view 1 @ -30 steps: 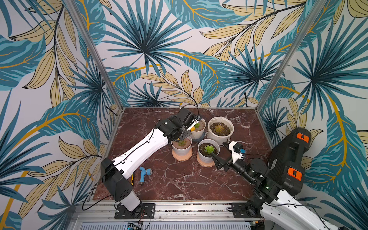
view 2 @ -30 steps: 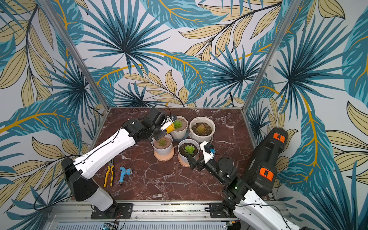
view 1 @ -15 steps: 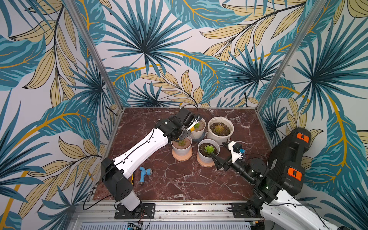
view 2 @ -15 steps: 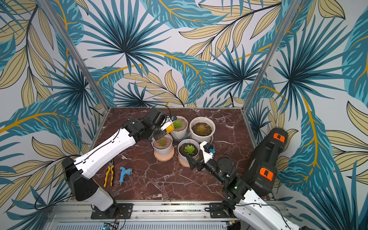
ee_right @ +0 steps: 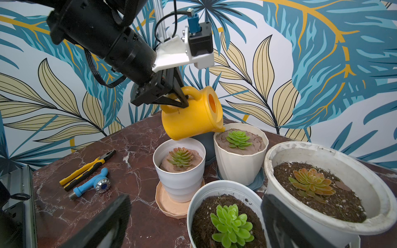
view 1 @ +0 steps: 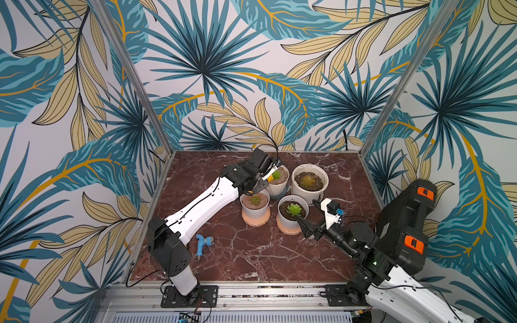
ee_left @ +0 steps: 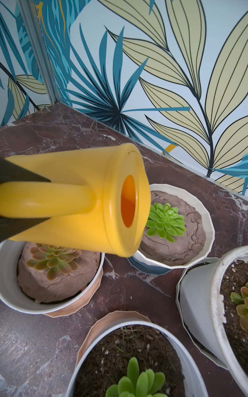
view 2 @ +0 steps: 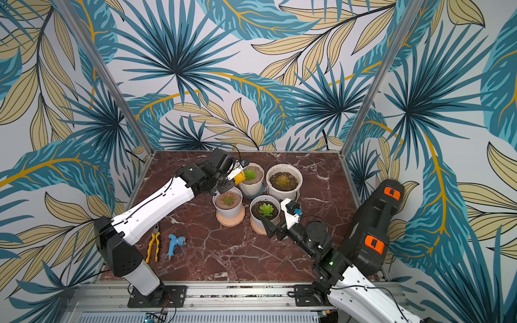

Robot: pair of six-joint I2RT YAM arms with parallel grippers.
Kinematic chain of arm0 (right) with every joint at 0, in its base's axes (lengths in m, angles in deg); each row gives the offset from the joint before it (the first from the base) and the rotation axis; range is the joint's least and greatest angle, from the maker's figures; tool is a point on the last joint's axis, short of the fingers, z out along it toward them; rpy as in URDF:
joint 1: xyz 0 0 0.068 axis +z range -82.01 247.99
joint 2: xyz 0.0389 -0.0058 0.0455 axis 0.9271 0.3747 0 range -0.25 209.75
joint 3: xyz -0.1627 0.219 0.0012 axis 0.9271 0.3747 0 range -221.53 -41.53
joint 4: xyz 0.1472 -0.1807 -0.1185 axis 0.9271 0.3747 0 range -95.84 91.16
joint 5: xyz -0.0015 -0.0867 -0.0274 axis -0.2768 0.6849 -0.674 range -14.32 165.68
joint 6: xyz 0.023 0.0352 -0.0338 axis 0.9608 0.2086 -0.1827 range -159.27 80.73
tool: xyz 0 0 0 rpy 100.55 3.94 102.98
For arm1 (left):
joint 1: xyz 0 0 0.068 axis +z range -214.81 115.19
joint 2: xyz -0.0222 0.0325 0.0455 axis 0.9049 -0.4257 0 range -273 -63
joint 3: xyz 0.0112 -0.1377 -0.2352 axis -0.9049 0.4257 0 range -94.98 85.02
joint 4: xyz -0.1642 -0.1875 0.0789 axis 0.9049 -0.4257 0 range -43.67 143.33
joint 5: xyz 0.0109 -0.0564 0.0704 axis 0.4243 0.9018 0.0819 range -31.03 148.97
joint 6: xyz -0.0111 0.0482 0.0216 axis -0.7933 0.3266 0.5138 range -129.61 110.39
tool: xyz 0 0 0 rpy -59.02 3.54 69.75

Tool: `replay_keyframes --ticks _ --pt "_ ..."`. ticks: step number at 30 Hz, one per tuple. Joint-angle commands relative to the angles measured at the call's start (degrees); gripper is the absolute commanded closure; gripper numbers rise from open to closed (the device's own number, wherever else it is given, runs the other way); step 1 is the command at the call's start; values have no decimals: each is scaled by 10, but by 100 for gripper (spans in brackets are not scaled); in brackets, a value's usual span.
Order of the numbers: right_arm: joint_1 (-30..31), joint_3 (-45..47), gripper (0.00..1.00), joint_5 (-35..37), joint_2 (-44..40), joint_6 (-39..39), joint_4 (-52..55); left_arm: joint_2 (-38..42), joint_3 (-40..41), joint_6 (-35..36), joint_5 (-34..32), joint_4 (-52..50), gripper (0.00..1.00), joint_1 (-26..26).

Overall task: Water the succulent around the soil edge
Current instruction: Water the soil of the potted plant with water, then place the watering can at the center of the board.

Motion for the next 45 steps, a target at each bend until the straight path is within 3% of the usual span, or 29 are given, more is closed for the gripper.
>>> replay_keyframes --ticks 1,9,14,24,31,38,42,45 --pt "3 -8 1 0 -2 -6 0 -10 -36 6 3 10 100 5" --pt "3 -8 0 -1 -4 -7 1 10 -47 -6 7 9 100 5" --pt "3 -8 1 0 -4 -7 1 72 14 -39 23 47 100 5" --pt "3 -8 0 0 -1 -7 -1 338 323 -149 58 320 100 0" --pt "3 -13 1 12 18 -13 3 594 560 -215 102 445 100 -59" --pt "2 -36 0 61 36 -16 27 837 684 -309 -21 318 100 -86" --pt "3 -59 1 70 45 3 56 876 713 -380 -86 255 100 -87" --pt "3 -69 0 83 46 26 73 856 744 -443 -138 263 100 -87"
